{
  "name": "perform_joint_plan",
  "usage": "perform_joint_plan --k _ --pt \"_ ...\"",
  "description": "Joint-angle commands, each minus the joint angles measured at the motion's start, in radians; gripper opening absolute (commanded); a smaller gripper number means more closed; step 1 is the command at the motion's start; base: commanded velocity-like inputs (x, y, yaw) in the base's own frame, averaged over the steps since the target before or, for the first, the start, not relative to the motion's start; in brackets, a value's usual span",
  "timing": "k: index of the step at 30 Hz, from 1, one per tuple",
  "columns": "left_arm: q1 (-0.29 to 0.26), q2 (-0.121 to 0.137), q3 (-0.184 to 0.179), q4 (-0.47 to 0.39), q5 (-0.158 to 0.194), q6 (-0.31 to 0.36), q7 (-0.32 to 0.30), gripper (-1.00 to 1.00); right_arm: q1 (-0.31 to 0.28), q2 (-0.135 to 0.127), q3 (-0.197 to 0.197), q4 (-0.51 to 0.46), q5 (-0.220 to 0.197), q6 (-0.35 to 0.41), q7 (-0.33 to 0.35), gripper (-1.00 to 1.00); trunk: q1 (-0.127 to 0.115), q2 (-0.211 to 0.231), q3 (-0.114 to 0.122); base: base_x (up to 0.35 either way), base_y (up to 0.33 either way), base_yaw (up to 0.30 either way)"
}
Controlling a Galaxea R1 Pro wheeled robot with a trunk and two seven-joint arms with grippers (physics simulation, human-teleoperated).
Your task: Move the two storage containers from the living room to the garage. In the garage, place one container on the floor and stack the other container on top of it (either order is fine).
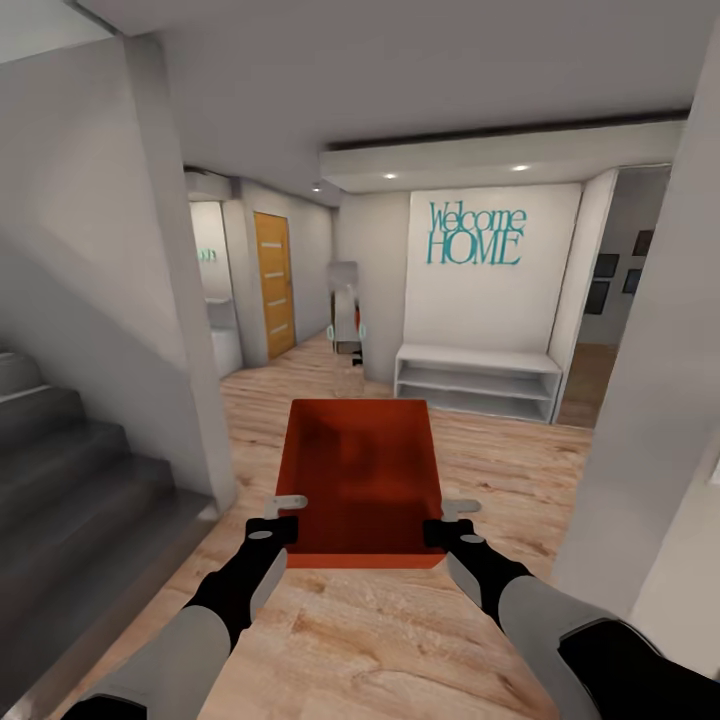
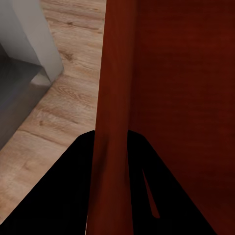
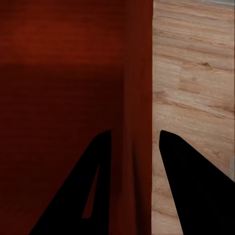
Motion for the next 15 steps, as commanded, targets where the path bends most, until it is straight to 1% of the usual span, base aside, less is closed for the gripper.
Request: perform_joint_plan --k 1,5,15 --pt "-0.001 0.030 0.034 -0.005 -0.020 0.003 0.090 -1.00 0.000 -0.009 -0.016 0.004 -0.014 -0.003 -0.007 -1.00 0.001 -0.001 0.000 0.322 0.000 0.245" --pt "-0.001 0.030 0.034 -0.005 -0.020 0.003 0.090 -1.00 0.000 -0.010 -0.016 0.004 -0.014 -0.003 -0.007 -1.00 0.001 -0.001 0.000 0.322 0.000 0.113" --pt "-0.001 0.030 0.034 -0.005 -0.020 0.003 0.090 -1.00 0.000 -0.010 -0.016 0.004 -0.014 -0.003 -0.007 -1.00 0.001 -0.001 0.000 0.321 0.000 0.010"
